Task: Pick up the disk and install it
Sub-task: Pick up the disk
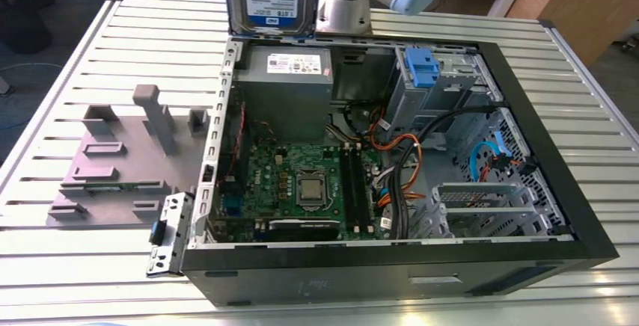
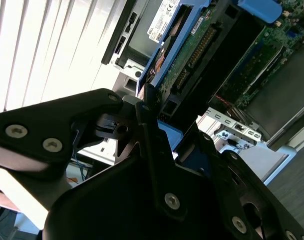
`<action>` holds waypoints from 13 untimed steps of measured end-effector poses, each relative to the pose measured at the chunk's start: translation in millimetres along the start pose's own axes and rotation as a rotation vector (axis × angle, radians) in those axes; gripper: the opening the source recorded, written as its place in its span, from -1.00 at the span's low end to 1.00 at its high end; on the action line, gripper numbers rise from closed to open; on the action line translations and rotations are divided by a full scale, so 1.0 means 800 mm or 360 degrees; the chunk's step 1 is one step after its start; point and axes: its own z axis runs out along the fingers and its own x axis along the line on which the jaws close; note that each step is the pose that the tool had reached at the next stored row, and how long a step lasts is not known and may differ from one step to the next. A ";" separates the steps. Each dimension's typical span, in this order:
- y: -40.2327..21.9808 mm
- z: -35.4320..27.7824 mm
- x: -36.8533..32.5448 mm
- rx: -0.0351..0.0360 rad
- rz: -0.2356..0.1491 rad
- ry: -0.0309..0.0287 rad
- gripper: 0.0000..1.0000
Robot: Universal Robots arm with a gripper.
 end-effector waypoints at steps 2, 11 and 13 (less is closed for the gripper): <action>-0.0012 -0.0001 0.0000 0.0000 0.0000 0.00001 -0.26; -0.0063 -0.0001 -0.0001 0.0000 0.0000 0.00000 -0.26; -0.0075 -0.0001 -0.0002 0.0000 0.0000 0.00001 -0.26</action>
